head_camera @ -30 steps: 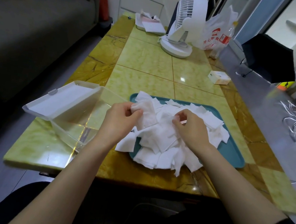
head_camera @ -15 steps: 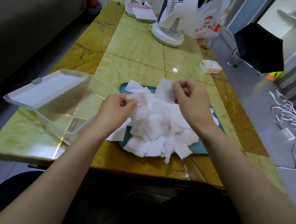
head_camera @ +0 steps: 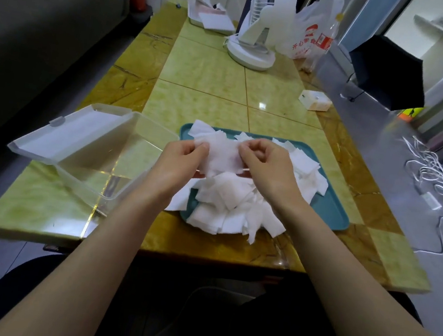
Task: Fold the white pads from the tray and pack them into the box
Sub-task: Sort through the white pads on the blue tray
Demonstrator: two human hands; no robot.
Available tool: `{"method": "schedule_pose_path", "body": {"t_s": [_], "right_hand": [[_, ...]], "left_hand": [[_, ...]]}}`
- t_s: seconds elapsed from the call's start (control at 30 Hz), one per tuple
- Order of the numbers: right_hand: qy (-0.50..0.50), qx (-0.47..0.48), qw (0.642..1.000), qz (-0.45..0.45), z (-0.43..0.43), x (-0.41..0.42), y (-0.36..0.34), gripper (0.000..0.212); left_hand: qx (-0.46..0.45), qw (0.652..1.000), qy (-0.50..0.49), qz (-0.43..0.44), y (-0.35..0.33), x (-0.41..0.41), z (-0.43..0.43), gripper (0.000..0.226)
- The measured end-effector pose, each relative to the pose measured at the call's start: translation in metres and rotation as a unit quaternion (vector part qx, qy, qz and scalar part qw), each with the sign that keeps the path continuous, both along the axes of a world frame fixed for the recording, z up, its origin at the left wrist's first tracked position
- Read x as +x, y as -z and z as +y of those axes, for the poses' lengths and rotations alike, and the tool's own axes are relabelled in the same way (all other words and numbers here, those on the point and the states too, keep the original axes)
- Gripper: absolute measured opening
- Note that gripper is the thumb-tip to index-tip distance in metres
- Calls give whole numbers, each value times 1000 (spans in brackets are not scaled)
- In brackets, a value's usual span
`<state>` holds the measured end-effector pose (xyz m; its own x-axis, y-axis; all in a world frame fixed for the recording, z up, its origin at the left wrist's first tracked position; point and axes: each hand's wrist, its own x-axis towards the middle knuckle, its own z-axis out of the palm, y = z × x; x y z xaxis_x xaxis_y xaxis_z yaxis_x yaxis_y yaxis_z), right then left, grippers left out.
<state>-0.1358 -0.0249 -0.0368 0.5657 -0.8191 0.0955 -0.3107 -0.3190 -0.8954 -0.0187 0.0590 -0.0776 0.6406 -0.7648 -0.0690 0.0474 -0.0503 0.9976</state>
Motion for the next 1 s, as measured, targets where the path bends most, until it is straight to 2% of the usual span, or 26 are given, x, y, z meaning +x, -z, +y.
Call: {"method": "schedule_pose_path", "body": {"t_s": [0.13,0.2,0.4,0.5,0.73,0.9,0.93,1.0], "right_hand": [[49,20,981,-188,9,10,-20,15],[50,42,975,-215,16,15,-21,15],[117,76,983,-122,24,16,19,6],[127,103,978,-130,23,14,23,6],[153,66,979,-113,22,16,27,6],[169,50,978,-110,21,17,29,6],[171,49,978,-110,21,17,29,6],[169,46,979,-108,23,16,29,7]], "left_hand": [[-10,1000,-7,10,2,-5,-1,22],[-8,999,-12,30,2,-7,-5,23],[-19,993,-50,107,-4,-15,-8,32],[-25,992,-29,120,-4,-18,-9,32],[-29,988,-25,153,-3,-19,-11,37],[-72,978,9,195,-13,-21,-6,56],[-71,980,18,183,-15,-22,-4,53],[-72,990,26,122,-14,-24,-1,32]]}}
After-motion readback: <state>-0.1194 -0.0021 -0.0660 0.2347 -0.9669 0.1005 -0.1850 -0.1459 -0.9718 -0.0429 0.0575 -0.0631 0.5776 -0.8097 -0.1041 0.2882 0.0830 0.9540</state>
